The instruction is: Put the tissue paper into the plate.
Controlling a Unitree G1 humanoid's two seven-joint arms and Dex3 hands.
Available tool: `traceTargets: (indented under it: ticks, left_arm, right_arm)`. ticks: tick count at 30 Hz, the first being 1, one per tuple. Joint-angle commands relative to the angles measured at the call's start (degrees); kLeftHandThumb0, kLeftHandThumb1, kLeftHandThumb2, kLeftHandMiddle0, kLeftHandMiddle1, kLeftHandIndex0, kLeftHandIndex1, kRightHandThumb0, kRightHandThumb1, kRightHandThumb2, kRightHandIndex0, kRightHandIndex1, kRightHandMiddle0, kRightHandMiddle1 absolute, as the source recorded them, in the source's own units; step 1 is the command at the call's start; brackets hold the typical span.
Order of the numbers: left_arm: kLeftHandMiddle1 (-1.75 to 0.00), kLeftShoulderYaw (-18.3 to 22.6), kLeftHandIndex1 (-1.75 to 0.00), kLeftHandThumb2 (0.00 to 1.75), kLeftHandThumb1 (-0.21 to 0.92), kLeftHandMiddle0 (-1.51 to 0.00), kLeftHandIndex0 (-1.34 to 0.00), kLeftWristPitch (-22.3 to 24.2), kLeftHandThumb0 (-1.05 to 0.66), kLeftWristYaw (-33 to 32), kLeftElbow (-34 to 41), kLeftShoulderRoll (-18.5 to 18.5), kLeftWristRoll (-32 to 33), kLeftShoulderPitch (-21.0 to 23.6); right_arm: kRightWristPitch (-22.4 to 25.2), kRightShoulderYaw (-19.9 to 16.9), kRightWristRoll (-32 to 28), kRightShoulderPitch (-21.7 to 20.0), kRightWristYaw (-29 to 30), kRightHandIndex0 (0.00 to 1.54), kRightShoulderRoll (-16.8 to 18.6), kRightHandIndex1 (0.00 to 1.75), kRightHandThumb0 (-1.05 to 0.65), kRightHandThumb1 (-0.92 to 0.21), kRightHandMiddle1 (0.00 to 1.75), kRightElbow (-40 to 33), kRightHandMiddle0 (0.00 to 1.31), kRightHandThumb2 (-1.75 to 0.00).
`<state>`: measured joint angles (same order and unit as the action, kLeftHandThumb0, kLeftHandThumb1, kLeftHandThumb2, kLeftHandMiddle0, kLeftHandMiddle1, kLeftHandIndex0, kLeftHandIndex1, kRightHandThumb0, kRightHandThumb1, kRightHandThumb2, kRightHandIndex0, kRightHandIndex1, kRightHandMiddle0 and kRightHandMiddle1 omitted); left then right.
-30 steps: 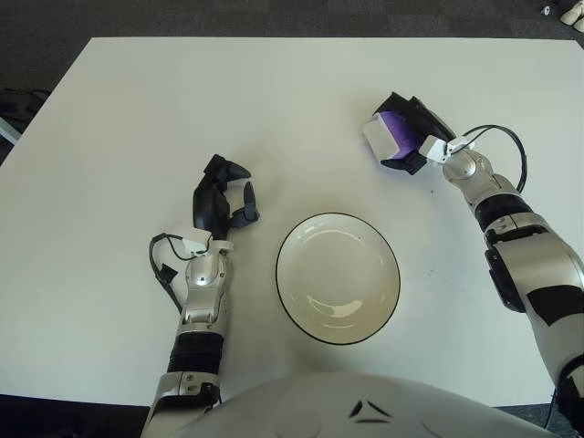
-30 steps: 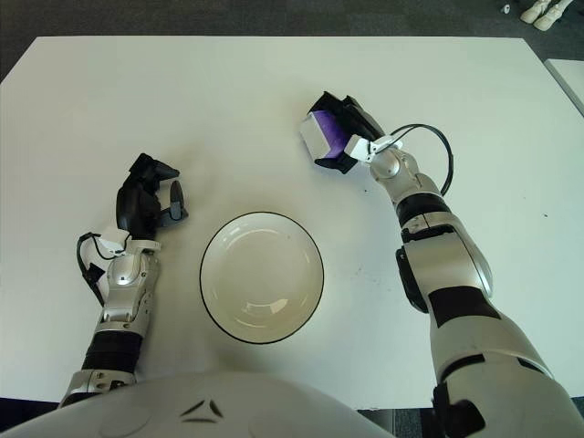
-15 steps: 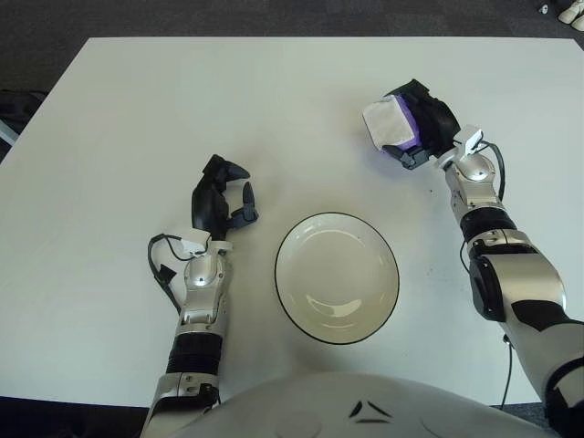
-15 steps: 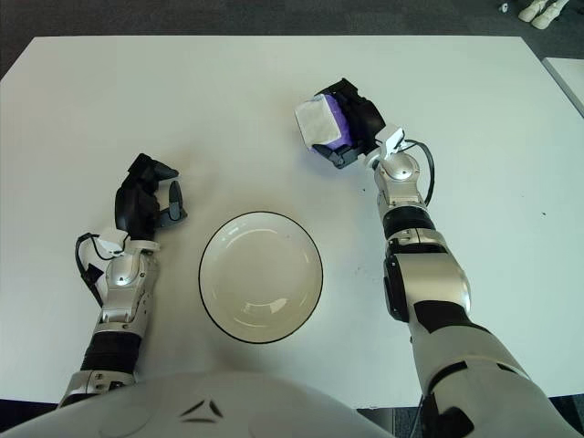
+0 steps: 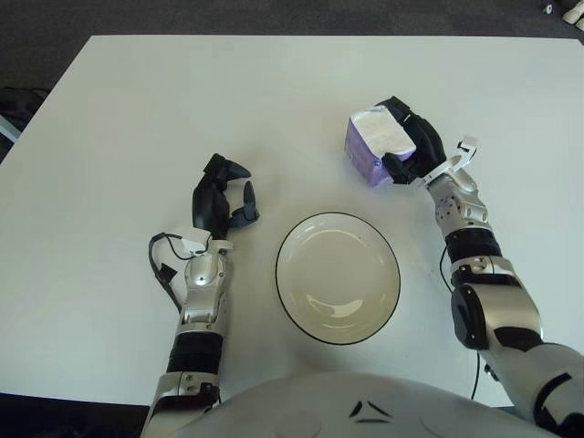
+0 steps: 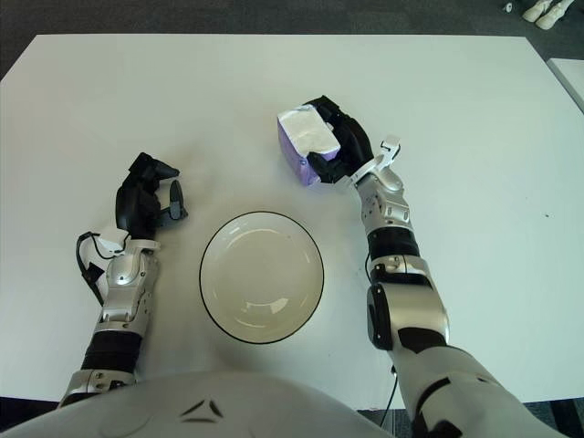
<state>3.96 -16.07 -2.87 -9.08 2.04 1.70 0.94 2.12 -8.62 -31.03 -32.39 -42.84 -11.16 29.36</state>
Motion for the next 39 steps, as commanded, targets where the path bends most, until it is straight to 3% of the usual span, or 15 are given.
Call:
traceTargets:
  ticks: [1,6,14,16,20,24,25,28,29,31,32,33,34,36,39]
  left_arm:
    - [-1.75,-0.01,-1.75,1.26,0.37,-1.00,-0.57,2.80,-0.46,0.28,-3.80,-0.12,-0.19,-5.04]
    - [-1.75,-0.04,-1.75,1.26,0.37,-1.01,-0.57,2.57,-0.46,0.41,-3.79,-0.11,-0.07,-5.13]
    - [-1.75,-0.01,-1.75,1.27,0.37,-1.01,-0.57,1.97,-0.46,1.07,-4.10,-0.17,0.33,-5.05]
    - [-1.75,0.03,-1.75,1.27,0.36,-1.01,-0.57,1.99,-0.46,0.90,-4.15,-0.07,0.21,-5.02]
    - [-1.75,0.04,-1.75,1.27,0.36,-1.00,-0.57,1.66,-0.46,1.19,-4.56,-0.18,0.22,-4.77]
    - [-1.75,0.05,-1.75,1.27,0.36,-1.00,-0.57,1.50,-0.46,1.29,-4.80,-0.27,0.14,-4.64]
    - [-1.75,0.07,-1.75,1.27,0.36,-1.00,-0.57,1.66,-0.46,1.17,-4.79,-0.24,0.06,-4.57]
    - [-1.75,0.09,-1.75,1.27,0.36,-1.01,-0.57,2.19,-0.46,0.84,-4.64,-0.10,-0.07,-4.46]
    - [-1.75,0.10,-1.75,1.27,0.36,-1.01,-0.57,2.50,-0.46,0.74,-4.52,-0.03,-0.06,-4.43]
    - [-1.75,0.13,-1.75,1.27,0.36,-1.00,-0.57,3.04,-0.46,0.59,-4.30,0.09,-0.05,-4.41]
    - [-1.75,0.10,-1.75,1.27,0.36,-1.00,-0.57,3.13,-0.46,0.43,-4.21,0.17,-0.15,-4.39]
    - [-1.75,0.09,-1.75,1.27,0.37,-1.00,-0.57,3.13,-0.46,0.34,-4.17,0.22,-0.24,-4.38]
    - [-1.75,0.08,-1.75,1.27,0.37,-1.00,-0.57,3.13,-0.46,0.28,-4.15,0.26,-0.31,-4.36]
    - [-1.75,0.04,-1.75,1.26,0.37,-1.00,-0.57,2.88,-0.46,0.40,-4.18,0.23,-0.37,-4.34]
    - [-1.75,-0.01,-1.75,1.26,0.37,-1.00,-0.57,2.54,-0.46,0.74,-4.23,0.13,-0.29,-4.36]
  right_arm:
    - [6.29,-1.17,-4.19,2.46,-0.68,1.37,-0.24,1.75,-0.63,-0.01,1.75,-8.10,0.88,-1.70]
    - [10.47,-1.15,-5.78,4.57,-1.35,1.35,-0.63,1.75,-0.62,-0.01,1.75,-14.89,0.87,-1.69]
    - [7.98,0.67,-3.74,8.49,-5.00,1.32,-2.37,1.75,-0.62,-0.02,1.75,-25.01,0.87,-1.69]
    - [15.91,0.11,-11.44,6.21,-12.75,1.28,-3.55,1.75,-0.61,-0.03,1.75,-22.95,0.86,-1.67]
    - [-1.44,1.85,-1.45,13.22,-5.64,1.23,1.76,1.75,-0.57,-0.11,1.75,-37.45,0.79,-1.58]
    - [-3.30,1.79,-1.47,14.62,-6.31,1.25,1.67,1.75,-0.56,-0.12,1.75,-36.71,0.78,-1.56]
    - [3.93,2.00,-7.16,12.38,-10.90,1.26,-0.61,1.75,-0.56,-0.12,1.75,-34.65,0.78,-1.56]
    - [-4.75,3.23,-5.68,13.96,-14.39,1.25,1.84,1.75,-0.57,-0.12,1.75,-35.41,0.78,-1.56]
    - [-14.23,3.27,-0.05,15.73,-11.81,1.25,4.60,1.75,-0.57,-0.12,1.75,-36.03,0.78,-1.56]
    - [-23.70,3.20,5.61,17.23,-9.17,1.24,7.30,1.75,-0.57,-0.11,1.75,-36.03,0.79,-1.57]
    - [-25.20,0.53,1.84,14.94,-18.90,1.24,3.90,1.75,-0.58,-0.11,1.75,-25.95,0.79,-1.58]
    - [-25.12,-1.43,-1.78,12.97,-26.59,1.05,0.97,1.72,-0.53,-0.24,1.75,-18.28,0.68,-1.41]
    - [-25.26,-2.70,-4.25,11.59,-31.79,0.98,-1.00,1.71,-0.51,-0.29,1.75,-12.98,0.64,-1.35]
    - [-26.13,-3.39,-5.71,10.52,-35.09,0.80,-1.97,1.70,-0.46,-0.42,1.75,-9.37,0.53,-1.19]
    - [-27.39,-3.91,-6.05,9.59,-36.95,0.73,-1.76,1.70,-0.44,-0.48,1.75,-7.30,0.49,-1.12]
